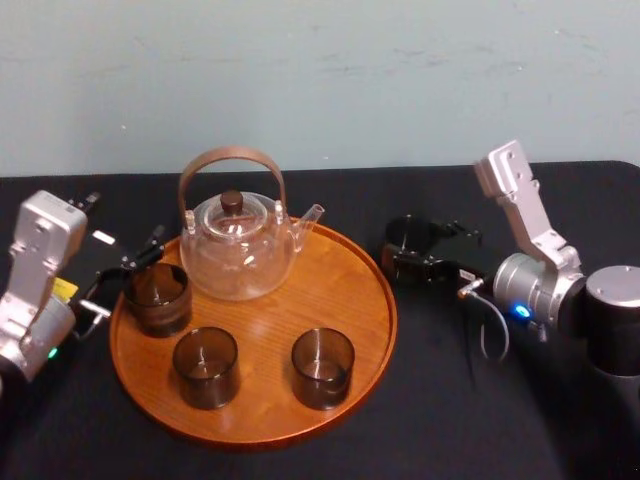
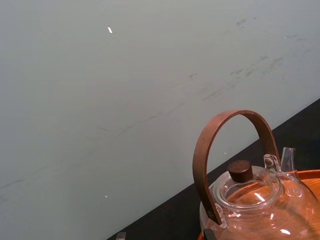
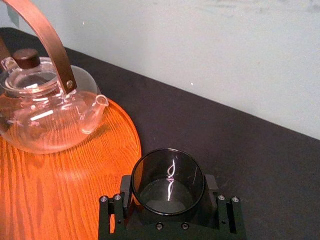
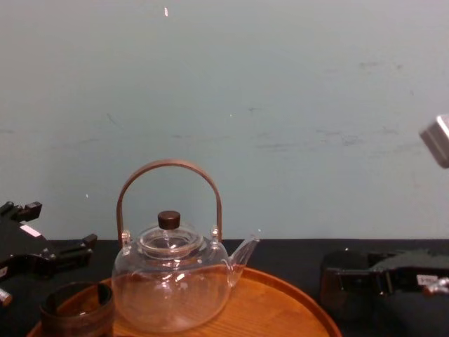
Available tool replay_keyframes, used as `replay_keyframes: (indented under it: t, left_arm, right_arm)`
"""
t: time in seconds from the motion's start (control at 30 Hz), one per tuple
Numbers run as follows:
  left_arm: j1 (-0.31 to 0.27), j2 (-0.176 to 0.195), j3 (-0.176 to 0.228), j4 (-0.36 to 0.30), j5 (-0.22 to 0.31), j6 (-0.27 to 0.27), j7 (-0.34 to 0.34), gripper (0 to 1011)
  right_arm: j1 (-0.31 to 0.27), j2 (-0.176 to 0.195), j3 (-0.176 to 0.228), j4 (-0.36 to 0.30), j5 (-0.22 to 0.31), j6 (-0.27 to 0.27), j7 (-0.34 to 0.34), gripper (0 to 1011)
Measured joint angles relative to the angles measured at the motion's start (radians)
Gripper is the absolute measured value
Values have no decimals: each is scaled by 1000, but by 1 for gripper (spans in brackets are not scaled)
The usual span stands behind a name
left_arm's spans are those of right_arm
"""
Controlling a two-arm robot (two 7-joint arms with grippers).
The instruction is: Pick up the glass from the table and place it on the tray.
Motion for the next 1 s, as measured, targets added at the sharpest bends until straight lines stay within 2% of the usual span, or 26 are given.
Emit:
replay_keyframes:
  t: [0.5, 0.8, 1.0]
  left_arm:
    - [0, 0, 0, 0, 0, 0, 0, 1002]
    - [0, 0, 0, 0, 0, 0, 0, 1001]
    - [0, 0, 0, 0, 0, 0, 0, 1001]
  right_arm:
    - [-45, 60, 42, -140, 37, -11, 4, 882]
    - [-51, 90, 40, -206, 48, -20, 23, 882]
    - [-50, 113, 18, -257, 57, -27, 50, 882]
